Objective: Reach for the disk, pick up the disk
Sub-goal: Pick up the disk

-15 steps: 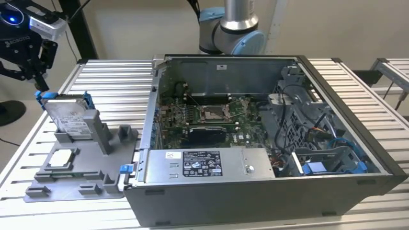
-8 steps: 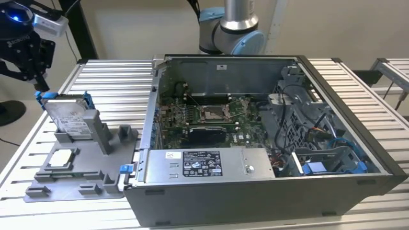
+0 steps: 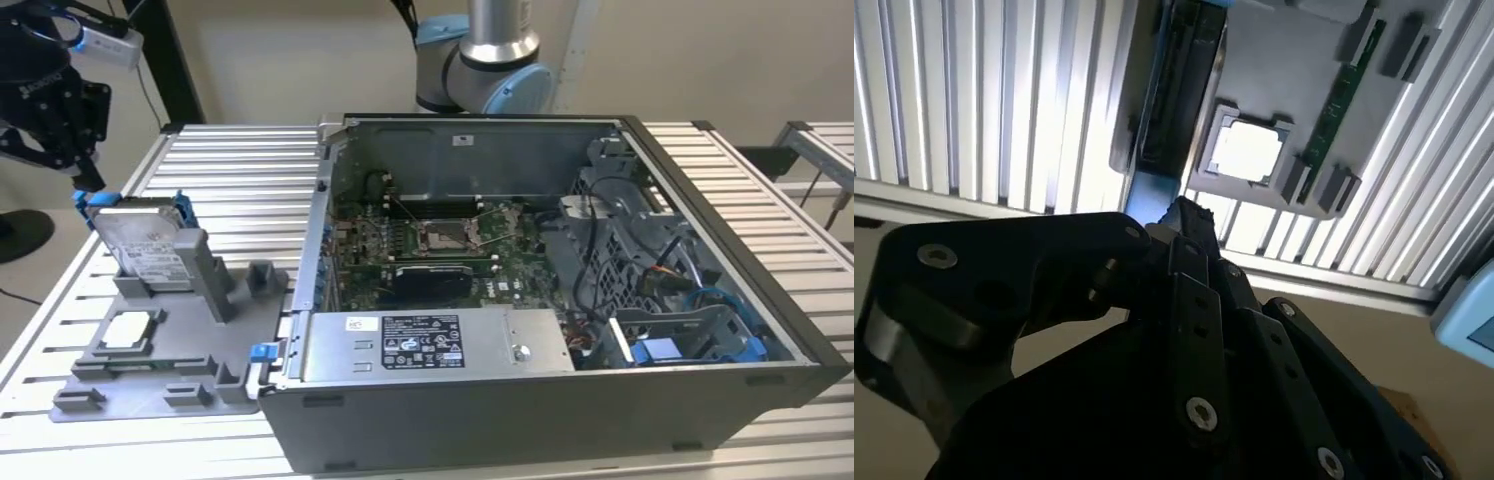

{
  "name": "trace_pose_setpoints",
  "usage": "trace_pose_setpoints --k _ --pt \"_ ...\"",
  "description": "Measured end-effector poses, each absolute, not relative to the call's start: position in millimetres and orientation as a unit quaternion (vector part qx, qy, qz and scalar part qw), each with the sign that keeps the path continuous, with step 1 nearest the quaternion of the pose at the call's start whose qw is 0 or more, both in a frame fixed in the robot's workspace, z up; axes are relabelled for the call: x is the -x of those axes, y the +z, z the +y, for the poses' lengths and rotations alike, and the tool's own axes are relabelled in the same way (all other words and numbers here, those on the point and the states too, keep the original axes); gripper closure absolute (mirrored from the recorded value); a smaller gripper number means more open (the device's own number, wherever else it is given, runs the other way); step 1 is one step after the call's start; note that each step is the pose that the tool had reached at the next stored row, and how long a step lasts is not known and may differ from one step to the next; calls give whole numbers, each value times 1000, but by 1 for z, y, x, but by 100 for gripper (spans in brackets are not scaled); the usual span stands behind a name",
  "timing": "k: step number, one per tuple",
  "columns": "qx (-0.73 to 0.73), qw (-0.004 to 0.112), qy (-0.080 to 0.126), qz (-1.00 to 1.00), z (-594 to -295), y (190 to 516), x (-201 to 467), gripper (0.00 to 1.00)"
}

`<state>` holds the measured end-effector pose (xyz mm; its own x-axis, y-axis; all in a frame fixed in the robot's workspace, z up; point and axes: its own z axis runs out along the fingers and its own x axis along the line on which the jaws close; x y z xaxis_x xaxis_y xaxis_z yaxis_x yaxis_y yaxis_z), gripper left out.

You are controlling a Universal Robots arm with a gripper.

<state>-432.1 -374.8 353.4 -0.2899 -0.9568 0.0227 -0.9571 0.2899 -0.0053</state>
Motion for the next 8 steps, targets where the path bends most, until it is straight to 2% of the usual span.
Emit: trace_pose_setpoints --k 8 --pt "-631 7 9 -775 -375 352 431 100"
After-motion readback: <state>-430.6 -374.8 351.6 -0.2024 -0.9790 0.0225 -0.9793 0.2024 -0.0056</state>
